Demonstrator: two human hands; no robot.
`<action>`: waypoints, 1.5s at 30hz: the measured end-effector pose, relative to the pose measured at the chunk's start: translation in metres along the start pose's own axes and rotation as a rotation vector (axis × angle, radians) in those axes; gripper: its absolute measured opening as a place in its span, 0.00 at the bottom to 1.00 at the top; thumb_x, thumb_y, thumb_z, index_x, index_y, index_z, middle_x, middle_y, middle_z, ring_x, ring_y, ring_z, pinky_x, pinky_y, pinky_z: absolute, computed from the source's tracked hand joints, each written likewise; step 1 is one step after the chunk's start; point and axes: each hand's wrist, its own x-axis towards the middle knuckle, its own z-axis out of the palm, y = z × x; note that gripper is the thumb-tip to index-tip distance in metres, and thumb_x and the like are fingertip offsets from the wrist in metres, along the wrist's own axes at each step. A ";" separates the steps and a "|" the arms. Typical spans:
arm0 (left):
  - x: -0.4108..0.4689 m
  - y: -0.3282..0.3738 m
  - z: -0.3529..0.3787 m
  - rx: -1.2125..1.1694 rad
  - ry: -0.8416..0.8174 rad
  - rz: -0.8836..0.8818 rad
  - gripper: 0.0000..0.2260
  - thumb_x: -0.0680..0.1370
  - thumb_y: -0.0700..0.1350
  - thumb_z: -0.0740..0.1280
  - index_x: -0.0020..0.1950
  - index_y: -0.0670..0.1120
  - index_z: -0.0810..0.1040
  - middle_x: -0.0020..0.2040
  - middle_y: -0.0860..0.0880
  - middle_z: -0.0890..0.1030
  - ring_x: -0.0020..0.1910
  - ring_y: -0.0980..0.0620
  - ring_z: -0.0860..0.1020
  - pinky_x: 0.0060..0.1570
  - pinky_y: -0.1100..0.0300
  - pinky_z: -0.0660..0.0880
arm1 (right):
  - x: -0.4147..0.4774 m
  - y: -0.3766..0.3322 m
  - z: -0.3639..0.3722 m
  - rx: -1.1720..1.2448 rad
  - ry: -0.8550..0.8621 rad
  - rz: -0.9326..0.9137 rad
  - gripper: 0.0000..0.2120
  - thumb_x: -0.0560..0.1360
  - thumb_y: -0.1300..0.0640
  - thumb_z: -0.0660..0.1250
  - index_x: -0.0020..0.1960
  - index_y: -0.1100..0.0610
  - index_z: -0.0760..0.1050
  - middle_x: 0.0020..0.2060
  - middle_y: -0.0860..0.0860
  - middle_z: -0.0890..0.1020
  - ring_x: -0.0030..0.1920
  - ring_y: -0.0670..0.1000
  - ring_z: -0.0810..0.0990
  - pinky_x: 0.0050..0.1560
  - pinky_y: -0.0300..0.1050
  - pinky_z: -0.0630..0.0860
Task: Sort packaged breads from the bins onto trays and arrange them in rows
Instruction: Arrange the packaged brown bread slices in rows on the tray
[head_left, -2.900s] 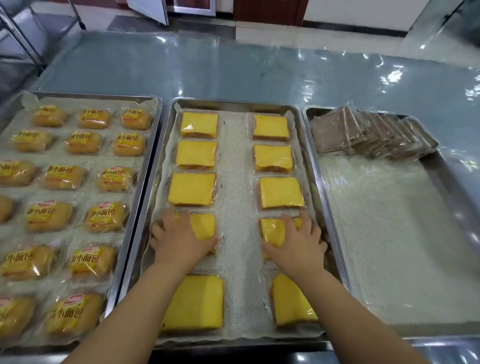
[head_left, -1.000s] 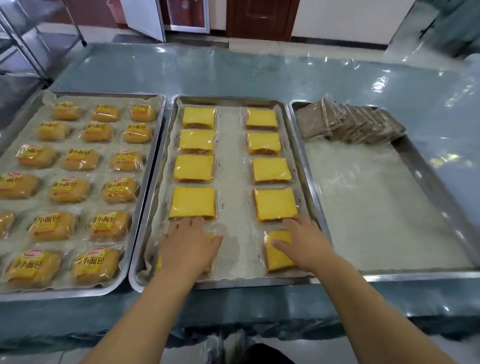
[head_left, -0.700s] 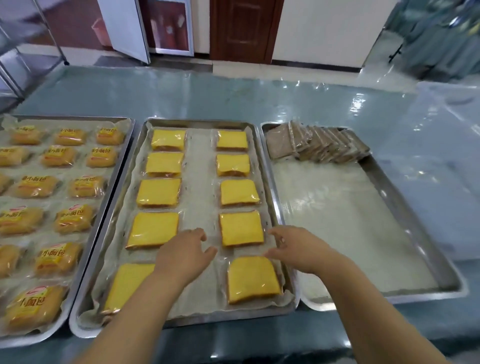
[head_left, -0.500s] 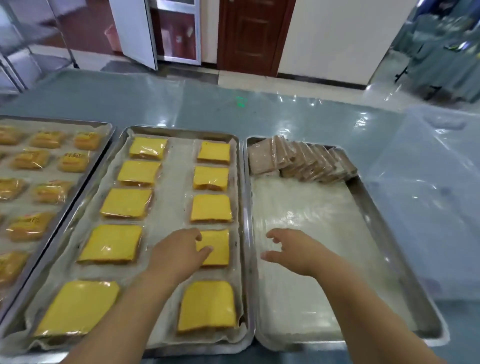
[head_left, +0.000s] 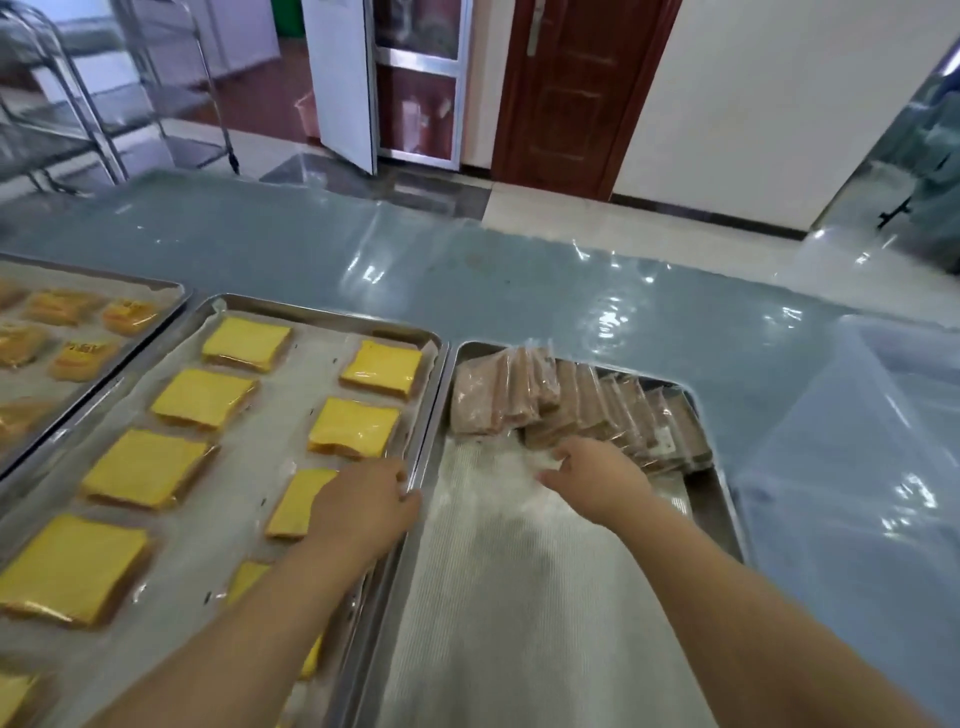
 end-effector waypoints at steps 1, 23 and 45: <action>0.012 0.008 0.003 0.006 0.007 0.035 0.08 0.75 0.52 0.65 0.49 0.49 0.77 0.48 0.51 0.79 0.49 0.50 0.77 0.45 0.56 0.75 | 0.011 0.001 -0.004 0.035 0.032 0.011 0.16 0.76 0.43 0.63 0.55 0.54 0.75 0.48 0.51 0.81 0.45 0.50 0.79 0.49 0.50 0.79; 0.079 0.045 0.041 -0.060 0.060 0.317 0.21 0.81 0.46 0.58 0.74 0.46 0.59 0.65 0.49 0.73 0.58 0.52 0.74 0.56 0.60 0.72 | 0.069 -0.012 0.004 0.486 0.201 0.053 0.07 0.79 0.55 0.62 0.45 0.56 0.76 0.38 0.51 0.81 0.40 0.52 0.82 0.43 0.51 0.81; -0.100 0.015 0.057 -0.126 -0.415 0.454 0.21 0.76 0.46 0.63 0.69 0.52 0.70 0.70 0.58 0.60 0.71 0.59 0.56 0.69 0.65 0.55 | -0.143 0.092 0.081 0.715 0.528 0.271 0.08 0.74 0.66 0.63 0.42 0.55 0.77 0.45 0.47 0.78 0.43 0.44 0.77 0.39 0.35 0.73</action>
